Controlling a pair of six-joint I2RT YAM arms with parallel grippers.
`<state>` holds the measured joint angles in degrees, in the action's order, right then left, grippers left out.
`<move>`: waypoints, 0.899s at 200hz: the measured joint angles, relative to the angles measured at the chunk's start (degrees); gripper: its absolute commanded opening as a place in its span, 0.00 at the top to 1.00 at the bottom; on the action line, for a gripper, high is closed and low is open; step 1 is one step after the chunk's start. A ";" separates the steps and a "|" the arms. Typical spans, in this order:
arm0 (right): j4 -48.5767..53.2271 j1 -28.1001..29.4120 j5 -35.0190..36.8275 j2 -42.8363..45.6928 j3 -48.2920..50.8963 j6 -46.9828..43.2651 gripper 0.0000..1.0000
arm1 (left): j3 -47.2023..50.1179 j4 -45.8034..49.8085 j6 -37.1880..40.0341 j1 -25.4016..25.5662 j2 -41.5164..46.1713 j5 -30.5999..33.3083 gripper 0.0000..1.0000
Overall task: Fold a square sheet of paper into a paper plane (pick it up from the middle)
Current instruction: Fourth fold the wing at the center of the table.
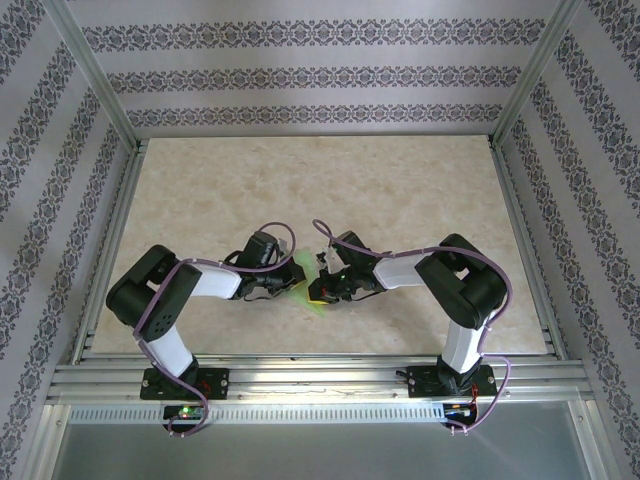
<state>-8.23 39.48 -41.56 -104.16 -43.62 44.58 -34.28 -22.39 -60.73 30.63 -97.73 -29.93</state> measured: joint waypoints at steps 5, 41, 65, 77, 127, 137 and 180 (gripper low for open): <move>-0.07 -0.02 -0.13 -0.02 0.04 0.00 1.00 | 0.11 -0.46 -0.26 -0.07 -0.11 0.02 0.96; -1.29 -0.02 -0.96 -0.22 0.68 -0.04 1.00 | 0.57 -1.42 -1.09 -1.60 -0.17 -0.13 0.96; -1.92 -0.28 -1.46 -0.31 0.96 -0.20 1.00 | 0.11 -0.26 -0.48 -4.13 -0.15 -0.39 0.96; -2.14 -0.28 -1.57 -0.31 1.05 -0.28 1.00 | -0.33 0.70 0.22 -5.38 -0.15 -0.57 0.96; -2.93 -0.37 -2.01 -0.31 1.44 -0.90 1.00 | -3.98 5.81 3.02 -13.05 -0.74 0.09 0.96; -2.97 -0.37 -2.05 -0.28 1.49 -1.07 1.00 | -5.42 6.69 3.65 -13.97 -1.40 0.20 0.96; -2.73 -0.74 -2.86 -0.13 1.81 -1.60 1.00 | -8.59 11.87 6.21 -14.99 -0.35 0.20 0.95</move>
<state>-10.96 38.74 -44.42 -104.29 -41.80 42.98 -42.87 -10.52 -54.52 15.64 -98.08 -29.74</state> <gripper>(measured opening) 0.044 0.053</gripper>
